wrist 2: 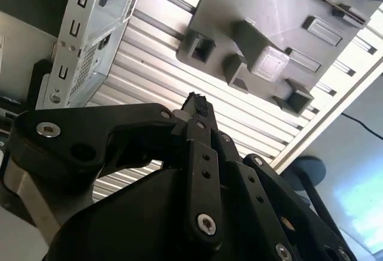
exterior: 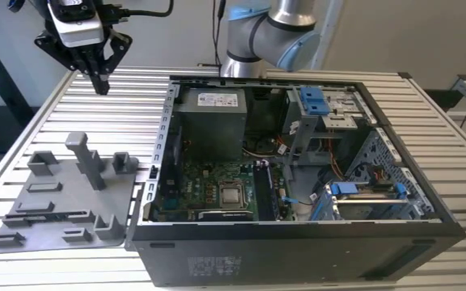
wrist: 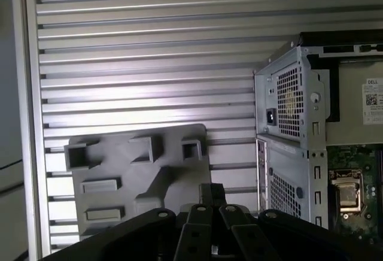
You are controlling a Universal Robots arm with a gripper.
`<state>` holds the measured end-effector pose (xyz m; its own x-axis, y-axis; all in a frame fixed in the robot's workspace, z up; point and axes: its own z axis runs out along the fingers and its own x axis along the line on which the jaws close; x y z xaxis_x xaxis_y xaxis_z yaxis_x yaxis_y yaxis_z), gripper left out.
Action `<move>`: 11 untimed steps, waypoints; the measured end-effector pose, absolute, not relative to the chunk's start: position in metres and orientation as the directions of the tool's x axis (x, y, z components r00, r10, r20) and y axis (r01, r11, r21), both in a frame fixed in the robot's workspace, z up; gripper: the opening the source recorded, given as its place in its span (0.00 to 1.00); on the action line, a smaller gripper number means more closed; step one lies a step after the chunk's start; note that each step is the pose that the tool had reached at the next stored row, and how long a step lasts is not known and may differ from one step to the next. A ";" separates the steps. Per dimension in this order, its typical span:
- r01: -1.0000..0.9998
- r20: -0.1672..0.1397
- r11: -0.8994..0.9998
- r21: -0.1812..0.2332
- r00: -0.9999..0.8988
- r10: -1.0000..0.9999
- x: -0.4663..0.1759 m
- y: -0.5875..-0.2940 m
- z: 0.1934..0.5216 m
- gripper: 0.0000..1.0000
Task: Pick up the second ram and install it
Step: 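Reach for the second ram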
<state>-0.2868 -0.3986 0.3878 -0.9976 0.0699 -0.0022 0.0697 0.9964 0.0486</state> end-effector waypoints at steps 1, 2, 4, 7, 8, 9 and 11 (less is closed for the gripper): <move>0.070 -0.002 0.996 0.049 -0.998 0.070 -0.289 -0.399 0.388 0.11; 0.070 -0.002 0.996 0.049 -0.998 0.070 -0.292 -0.399 0.388 0.11; 0.070 -0.002 0.996 0.049 -0.998 0.070 -0.298 -0.399 0.387 0.11; 0.069 -0.002 0.996 0.049 -0.998 0.070 -0.307 -0.399 0.387 0.11; 0.069 -0.002 0.996 0.049 -0.998 0.069 -0.310 -0.399 0.387 0.11; 0.069 -0.002 0.996 0.049 -0.998 0.069 -0.314 -0.399 0.387 0.11; 0.069 -0.002 0.996 0.049 -0.998 0.069 -0.319 -0.399 0.387 0.11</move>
